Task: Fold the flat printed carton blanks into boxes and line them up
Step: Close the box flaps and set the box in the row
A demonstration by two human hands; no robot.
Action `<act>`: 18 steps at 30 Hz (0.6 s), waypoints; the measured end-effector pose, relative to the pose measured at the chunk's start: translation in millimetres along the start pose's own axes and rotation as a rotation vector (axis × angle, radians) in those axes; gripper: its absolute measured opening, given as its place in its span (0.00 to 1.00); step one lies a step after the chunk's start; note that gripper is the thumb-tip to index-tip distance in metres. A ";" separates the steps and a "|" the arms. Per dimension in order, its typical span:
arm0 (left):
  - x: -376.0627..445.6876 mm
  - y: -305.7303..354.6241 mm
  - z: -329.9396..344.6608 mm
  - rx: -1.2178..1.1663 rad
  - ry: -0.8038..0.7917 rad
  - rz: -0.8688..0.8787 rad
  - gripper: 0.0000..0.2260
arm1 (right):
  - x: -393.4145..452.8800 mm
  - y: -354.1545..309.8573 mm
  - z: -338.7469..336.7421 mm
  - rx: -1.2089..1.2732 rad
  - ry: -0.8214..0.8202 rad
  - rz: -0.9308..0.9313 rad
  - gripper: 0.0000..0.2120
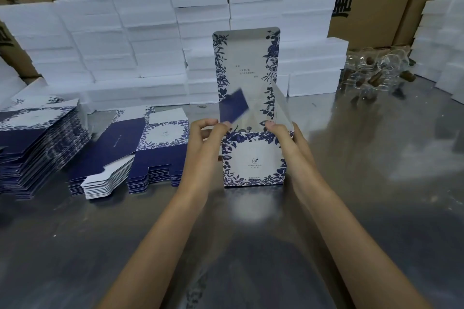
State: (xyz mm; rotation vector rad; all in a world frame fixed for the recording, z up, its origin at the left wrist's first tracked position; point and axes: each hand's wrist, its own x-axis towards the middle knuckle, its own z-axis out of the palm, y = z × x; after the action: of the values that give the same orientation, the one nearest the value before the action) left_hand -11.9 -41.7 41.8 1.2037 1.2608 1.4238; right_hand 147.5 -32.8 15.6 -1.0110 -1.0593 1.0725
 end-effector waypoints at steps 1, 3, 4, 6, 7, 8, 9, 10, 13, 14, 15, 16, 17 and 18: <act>0.0 3.5 -0.3 0.024 -0.006 -0.021 0.20 | -0.3 -0.3 0.7 0.013 -0.004 -0.001 0.25; 3.1 11.7 -2.0 0.098 -0.036 -0.061 0.19 | 1.4 2.5 0.0 0.027 -0.012 -0.018 0.25; 6.6 16.5 -3.1 0.152 -0.056 -0.069 0.17 | 2.8 4.1 -1.0 0.027 -0.017 -0.021 0.24; 17.0 25.6 -5.1 0.298 -0.091 -0.052 0.13 | 3.9 4.1 -2.2 0.037 -0.033 0.002 0.27; 22.2 29.0 -5.7 0.373 -0.109 -0.037 0.13 | 4.1 3.9 -2.6 0.043 -0.040 0.025 0.29; 26.7 31.1 -5.8 0.444 -0.130 -0.021 0.13 | 3.8 3.4 -3.2 0.044 -0.047 0.036 0.28; 30.0 31.9 -5.5 0.514 -0.147 0.002 0.12 | 3.4 2.9 -4.0 0.035 -0.053 0.025 0.23; 33.0 31.9 -5.1 0.586 -0.156 0.027 0.12 | 2.3 1.5 -4.1 0.022 -0.054 0.013 0.18; 43.0 34.1 -6.1 0.712 -0.178 0.045 0.12 | 2.1 0.9 -7.0 0.015 -0.052 0.011 0.10; 47.8 36.7 -6.7 0.722 -0.189 0.026 0.12 | 1.8 0.2 -7.5 0.011 -0.057 0.012 0.09; 52.1 39.8 -6.9 0.724 -0.194 0.004 0.13 | 2.5 0.8 -8.6 0.006 -0.062 0.013 0.08; 55.8 41.7 -6.8 0.719 -0.190 -0.015 0.15 | 2.5 -0.4 -8.2 0.003 -0.069 0.020 0.07; 58.3 42.0 -6.3 0.708 -0.183 -0.025 0.17 | 2.6 -0.9 -7.8 -0.002 -0.079 0.024 0.06; 60.1 40.2 -5.1 0.689 -0.177 -0.022 0.17 | 2.2 -1.6 -7.3 -0.012 -0.085 0.024 0.06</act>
State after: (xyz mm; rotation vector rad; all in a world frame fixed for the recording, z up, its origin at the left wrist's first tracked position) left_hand -26.9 11.6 88.6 1.7112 1.6907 0.8485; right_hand 155.3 -31.8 16.2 -0.9966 -1.1257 1.1383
